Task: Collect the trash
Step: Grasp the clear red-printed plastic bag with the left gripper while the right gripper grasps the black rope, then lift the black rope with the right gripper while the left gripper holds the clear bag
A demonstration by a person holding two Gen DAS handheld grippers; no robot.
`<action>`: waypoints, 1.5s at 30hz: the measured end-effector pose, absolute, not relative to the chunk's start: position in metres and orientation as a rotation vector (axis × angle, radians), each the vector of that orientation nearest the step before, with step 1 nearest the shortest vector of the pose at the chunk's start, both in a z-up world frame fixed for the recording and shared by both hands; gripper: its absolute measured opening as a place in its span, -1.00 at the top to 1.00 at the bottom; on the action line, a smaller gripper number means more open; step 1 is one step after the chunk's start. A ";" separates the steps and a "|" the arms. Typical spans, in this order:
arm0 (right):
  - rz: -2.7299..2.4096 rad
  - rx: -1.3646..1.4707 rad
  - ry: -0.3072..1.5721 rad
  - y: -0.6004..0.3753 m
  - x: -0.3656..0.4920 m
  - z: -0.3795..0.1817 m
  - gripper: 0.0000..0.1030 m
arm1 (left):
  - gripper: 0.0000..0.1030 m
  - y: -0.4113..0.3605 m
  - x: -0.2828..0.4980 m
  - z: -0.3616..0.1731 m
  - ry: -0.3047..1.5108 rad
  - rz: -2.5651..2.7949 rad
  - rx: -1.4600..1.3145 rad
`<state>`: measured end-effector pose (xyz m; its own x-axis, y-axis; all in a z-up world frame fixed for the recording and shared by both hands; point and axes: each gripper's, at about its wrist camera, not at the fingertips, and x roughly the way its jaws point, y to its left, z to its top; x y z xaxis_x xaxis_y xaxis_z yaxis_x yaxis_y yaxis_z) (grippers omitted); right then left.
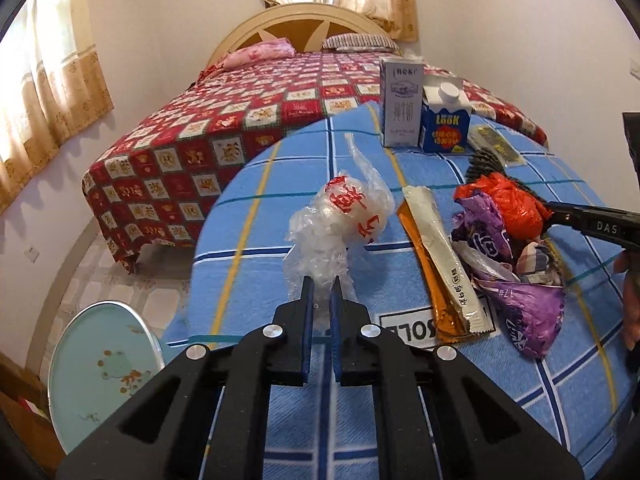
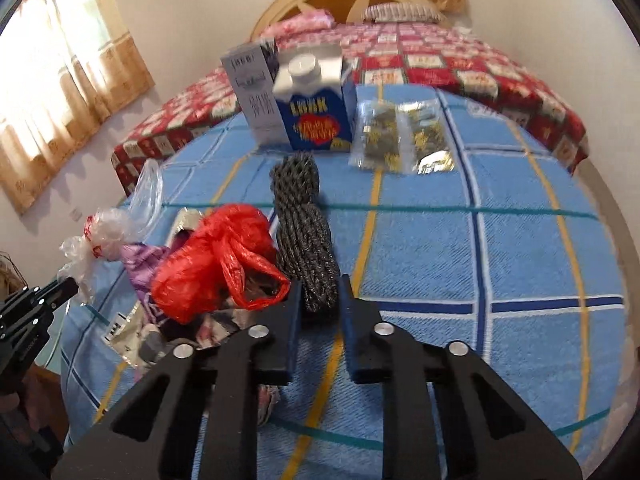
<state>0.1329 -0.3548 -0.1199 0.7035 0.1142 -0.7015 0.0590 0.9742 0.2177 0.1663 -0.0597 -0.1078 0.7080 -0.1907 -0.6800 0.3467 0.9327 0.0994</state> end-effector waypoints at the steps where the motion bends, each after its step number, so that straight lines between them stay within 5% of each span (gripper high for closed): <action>1: 0.024 0.225 0.778 -0.354 0.130 -0.118 0.69 | 0.86 -0.056 0.164 -0.105 0.716 -0.298 0.228; 21: -0.023 0.194 0.650 -0.358 0.104 -0.078 0.69 | 0.86 -0.010 0.142 -0.083 0.670 -0.253 0.190; 23: -0.013 0.201 0.664 -0.358 0.105 -0.080 0.62 | 0.86 -0.010 0.141 -0.086 0.675 -0.254 0.189; 25: -0.033 0.188 0.674 -0.361 0.102 -0.085 0.31 | 0.86 -0.008 0.141 -0.088 0.680 -0.254 0.187; 37: -0.096 0.214 0.718 -0.391 0.083 -0.104 -0.01 | 0.86 0.004 0.154 -0.119 0.760 -0.201 0.178; 45: -0.124 0.235 0.698 -0.403 0.070 -0.108 -0.01 | 0.86 0.004 0.149 -0.113 0.740 -0.195 0.180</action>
<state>0.0699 -0.4025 -0.1076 0.7599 -0.0342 -0.6491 0.1911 0.9662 0.1728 0.1486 0.0039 -0.1132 0.7222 -0.1120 -0.6826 0.2385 0.9666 0.0937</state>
